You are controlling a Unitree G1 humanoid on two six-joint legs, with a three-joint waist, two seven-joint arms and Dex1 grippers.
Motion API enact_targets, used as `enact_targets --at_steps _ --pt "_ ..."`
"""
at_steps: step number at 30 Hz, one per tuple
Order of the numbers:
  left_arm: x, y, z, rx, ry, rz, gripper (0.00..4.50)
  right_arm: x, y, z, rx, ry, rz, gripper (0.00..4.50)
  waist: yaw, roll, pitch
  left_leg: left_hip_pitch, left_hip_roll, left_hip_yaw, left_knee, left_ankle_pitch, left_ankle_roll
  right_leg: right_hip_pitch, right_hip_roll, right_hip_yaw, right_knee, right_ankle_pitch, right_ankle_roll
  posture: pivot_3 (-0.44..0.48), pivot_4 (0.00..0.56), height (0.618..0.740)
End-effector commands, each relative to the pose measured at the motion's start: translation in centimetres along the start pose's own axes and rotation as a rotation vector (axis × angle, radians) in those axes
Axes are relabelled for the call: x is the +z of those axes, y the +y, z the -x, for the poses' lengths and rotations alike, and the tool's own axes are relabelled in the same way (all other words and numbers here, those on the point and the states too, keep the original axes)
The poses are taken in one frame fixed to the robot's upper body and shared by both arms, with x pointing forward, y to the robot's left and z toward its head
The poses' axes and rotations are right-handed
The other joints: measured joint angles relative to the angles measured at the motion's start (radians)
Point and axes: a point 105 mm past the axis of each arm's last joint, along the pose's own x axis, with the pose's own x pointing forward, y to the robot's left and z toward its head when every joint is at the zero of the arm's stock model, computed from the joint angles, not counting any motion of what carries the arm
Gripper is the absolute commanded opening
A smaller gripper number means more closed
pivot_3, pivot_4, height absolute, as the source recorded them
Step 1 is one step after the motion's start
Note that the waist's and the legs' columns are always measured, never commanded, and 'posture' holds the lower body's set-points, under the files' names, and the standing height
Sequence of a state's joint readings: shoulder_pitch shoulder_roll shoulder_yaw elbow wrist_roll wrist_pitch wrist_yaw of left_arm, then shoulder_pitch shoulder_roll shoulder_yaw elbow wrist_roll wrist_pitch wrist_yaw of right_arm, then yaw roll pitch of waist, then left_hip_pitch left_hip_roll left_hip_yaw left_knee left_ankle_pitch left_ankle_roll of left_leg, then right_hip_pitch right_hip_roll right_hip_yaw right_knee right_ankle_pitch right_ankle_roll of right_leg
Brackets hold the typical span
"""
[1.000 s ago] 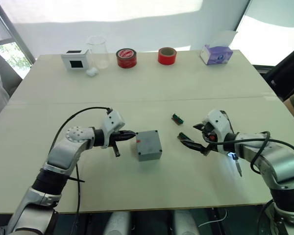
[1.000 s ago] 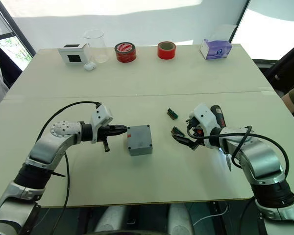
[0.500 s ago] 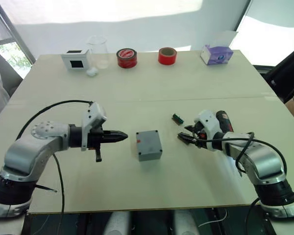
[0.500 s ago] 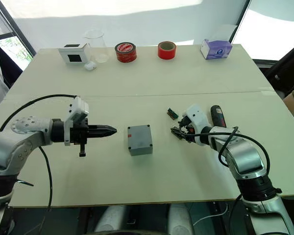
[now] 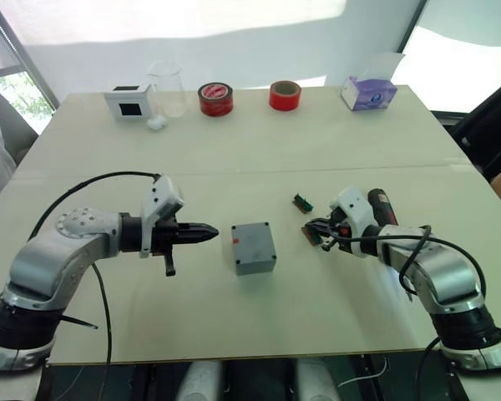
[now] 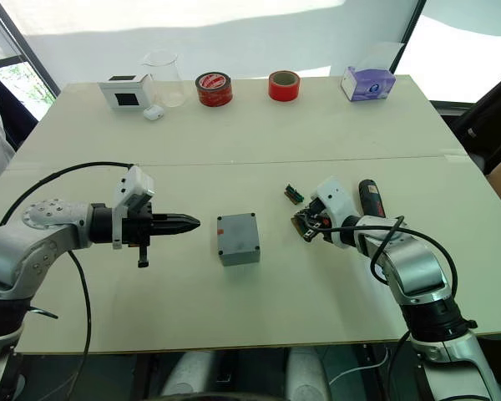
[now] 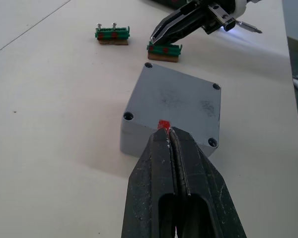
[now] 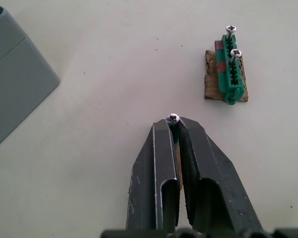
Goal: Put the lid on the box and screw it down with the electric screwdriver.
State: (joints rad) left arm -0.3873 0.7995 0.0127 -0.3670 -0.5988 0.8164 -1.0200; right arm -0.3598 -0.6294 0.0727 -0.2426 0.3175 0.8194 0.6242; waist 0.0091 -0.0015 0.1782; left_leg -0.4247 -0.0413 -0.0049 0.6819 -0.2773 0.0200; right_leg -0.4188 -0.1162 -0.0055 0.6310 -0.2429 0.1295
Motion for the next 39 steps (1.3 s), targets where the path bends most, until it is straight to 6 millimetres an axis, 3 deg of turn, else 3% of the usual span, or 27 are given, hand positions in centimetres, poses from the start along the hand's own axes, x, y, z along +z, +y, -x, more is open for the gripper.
enact_targets --at_steps 1,13,16,22,27,39 --pt "0.6 0.0 0.2 0.002 -0.004 -0.044 0.00 1.7 0.0 0.6 -0.009 -0.057 0.037 0.10 0.000 0.000 0.000 0.000 0.000 0.000 0.000 0.000 0.000 0.000 0.000 0.000 0.000 0.000 0.000 0.000 0.150 0.740" --pt "0.0 0.2 0.0 -0.008 0.003 -0.029 0.00 4.5 0.7 2.0 0.008 -0.142 0.036 0.10 0.000 0.000 0.000 0.000 0.000 0.000 0.000 0.000 0.000 0.000 0.000 0.000 0.000 0.000 0.000 0.000 0.150 0.740" --pt "-0.1 0.3 0.3 -0.007 0.014 -0.024 0.00 6.2 1.8 1.7 0.060 -0.219 0.049 0.10 -0.002 0.000 0.000 0.000 0.000 0.000 0.000 0.000 0.000 0.000 0.000 0.000 0.000 0.000 0.000 0.000 0.150 0.740" --pt "-0.2 0.2 0.7 0.000 0.025 -0.021 0.00 7.7 4.4 0.8 0.174 -0.278 0.078 0.10 -0.002 0.000 0.000 0.000 0.000 0.000 0.000 0.000 0.000 0.000 0.000 0.000 0.000 0.000 0.000 0.000 0.150 0.740" --pt "-0.3 -0.1 0.7 0.004 0.025 -0.017 0.00 7.4 6.1 -0.2 0.249 -0.256 0.109 0.10 -0.003 0.000 0.000 0.000 0.000 0.000 0.000 0.000 0.000 0.000 0.000 0.000 0.000 0.000 0.000 0.000 0.150 0.740" --pt "-0.7 -0.2 0.7 0.019 0.023 -0.006 0.00 6.6 6.7 -0.7 0.279 -0.219 0.122 0.10 -0.003 0.000 0.000 0.000 0.000 0.000 0.000 0.000 0.000 0.000 0.000 0.000 0.000 0.000 0.000 0.000 0.150 0.740"
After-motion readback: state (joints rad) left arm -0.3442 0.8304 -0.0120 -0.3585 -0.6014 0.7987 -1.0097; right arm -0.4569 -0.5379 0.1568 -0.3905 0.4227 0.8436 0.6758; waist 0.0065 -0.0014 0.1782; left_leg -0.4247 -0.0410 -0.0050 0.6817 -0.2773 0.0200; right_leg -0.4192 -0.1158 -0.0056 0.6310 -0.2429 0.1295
